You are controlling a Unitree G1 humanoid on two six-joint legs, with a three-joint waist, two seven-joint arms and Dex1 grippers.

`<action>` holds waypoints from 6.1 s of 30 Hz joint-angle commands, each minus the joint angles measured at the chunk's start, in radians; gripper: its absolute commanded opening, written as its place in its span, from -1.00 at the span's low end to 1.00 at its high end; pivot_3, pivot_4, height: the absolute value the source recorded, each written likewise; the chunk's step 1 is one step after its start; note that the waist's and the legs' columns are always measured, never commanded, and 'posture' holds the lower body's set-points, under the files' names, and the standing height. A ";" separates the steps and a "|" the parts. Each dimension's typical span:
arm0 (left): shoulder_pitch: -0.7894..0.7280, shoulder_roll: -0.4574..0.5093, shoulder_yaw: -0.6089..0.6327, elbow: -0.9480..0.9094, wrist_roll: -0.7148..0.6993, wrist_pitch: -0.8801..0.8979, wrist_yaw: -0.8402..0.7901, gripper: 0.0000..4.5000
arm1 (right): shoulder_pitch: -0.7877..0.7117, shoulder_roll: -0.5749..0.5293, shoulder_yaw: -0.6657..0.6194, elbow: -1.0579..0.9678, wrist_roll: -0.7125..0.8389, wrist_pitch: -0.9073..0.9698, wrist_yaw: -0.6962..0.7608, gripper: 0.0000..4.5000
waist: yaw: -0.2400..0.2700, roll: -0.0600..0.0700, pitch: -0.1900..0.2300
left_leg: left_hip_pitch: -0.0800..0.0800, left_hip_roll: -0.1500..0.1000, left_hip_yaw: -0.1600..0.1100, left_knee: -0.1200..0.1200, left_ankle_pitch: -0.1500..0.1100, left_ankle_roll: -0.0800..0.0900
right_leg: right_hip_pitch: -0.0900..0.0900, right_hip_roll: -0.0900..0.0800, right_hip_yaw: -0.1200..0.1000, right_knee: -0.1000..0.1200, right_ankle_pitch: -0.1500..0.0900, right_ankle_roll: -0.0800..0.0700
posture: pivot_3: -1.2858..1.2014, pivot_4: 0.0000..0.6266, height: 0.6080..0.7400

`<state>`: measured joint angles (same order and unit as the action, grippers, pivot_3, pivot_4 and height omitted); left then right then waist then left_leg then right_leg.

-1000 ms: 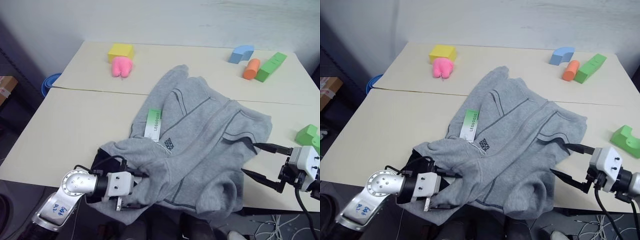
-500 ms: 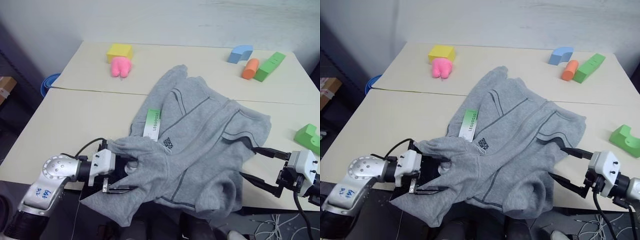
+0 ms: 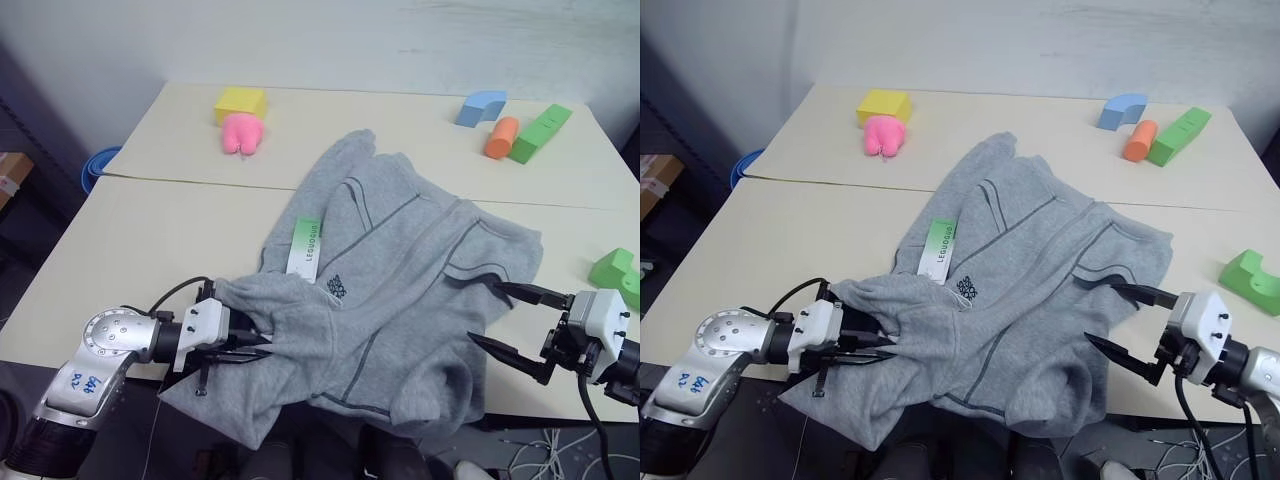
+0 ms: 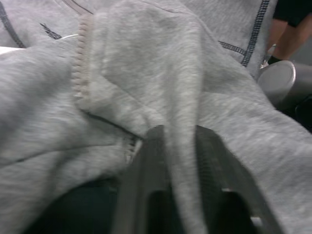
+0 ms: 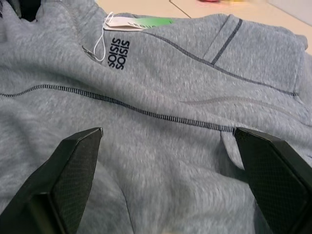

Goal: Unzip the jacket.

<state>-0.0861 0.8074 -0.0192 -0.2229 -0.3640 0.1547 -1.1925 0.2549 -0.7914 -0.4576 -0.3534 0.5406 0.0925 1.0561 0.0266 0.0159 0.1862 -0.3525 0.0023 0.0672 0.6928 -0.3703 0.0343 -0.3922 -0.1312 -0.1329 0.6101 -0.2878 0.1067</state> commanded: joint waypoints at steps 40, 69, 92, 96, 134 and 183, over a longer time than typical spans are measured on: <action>-0.987 0.106 -0.006 1.480 0.479 -0.860 0.154 -0.70 | -0.244 -0.066 0.242 0.254 -0.338 -0.240 -0.028 1.00 | -0.007 -0.011 0.005 | -0.002 -0.001 0.011 0.001 0.000 0.002 | -0.007 0.001 -0.006 0.004 0.001 0.002 | 0.03 -0.52 1.00; -0.237 0.110 0.008 0.185 0.253 -0.301 -0.028 1.00 | -0.529 -0.084 0.459 0.727 -0.389 -0.562 0.160 -0.60 | -0.027 -0.011 0.005 | -0.001 0.000 0.002 0.006 -0.001 0.002 | -0.001 0.000 0.000 0.006 0.001 0.001 | 0.03 -0.52 1.00; -0.002 0.290 -0.072 0.014 -0.102 0.129 -0.381 -0.99 | 0.578 -0.286 -0.035 -0.197 -0.029 0.167 0.394 -1.00 | -0.003 -0.007 0.005 | 0.000 0.005 0.000 0.006 -0.006 0.001 | 0.002 -0.002 0.001 -0.003 0.001 0.002 | 0.03 -0.52 1.00; -0.008 0.304 0.012 0.026 -0.184 0.231 -0.314 -0.99 | 0.475 -0.240 -0.077 -0.227 0.140 0.351 0.283 -1.00 | -0.002 -0.007 0.005 | 0.000 0.006 0.000 0.006 -0.007 0.001 | 0.002 -0.002 0.001 -0.004 0.000 0.001 | 0.03 -0.52 1.00; -0.149 0.055 0.163 0.072 -0.183 0.171 -0.083 1.00 | -0.940 -0.025 0.553 0.732 -0.266 0.561 -0.036 -0.01 | -0.012 -0.006 0.005 | -0.005 0.007 0.012 0.007 -0.007 0.001 | -0.009 0.007 -0.001 0.003 0.000 0.001 | 0.03 -0.52 1.00; -0.469 -0.142 -0.020 0.344 -0.007 -0.022 -0.050 1.00 | -0.763 -0.054 0.505 0.319 -0.446 -0.281 -0.041 0.57 | -0.027 -0.005 0.005 | -0.001 0.002 0.012 0.007 -0.005 0.002 | -0.006 0.003 -0.001 0.006 0.001 0.002 | 0.03 -0.52 1.00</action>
<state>-0.5278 0.6757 -0.0214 0.1018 -0.3975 0.1676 -1.2402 -0.4779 -0.8672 0.0060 -0.0497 0.1480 -0.1592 1.0384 -0.0001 0.0107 0.1916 -0.3535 0.0039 0.0789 0.7004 -0.3755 0.0369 -0.3980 -0.1285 -0.1337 0.6162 -0.2870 0.1085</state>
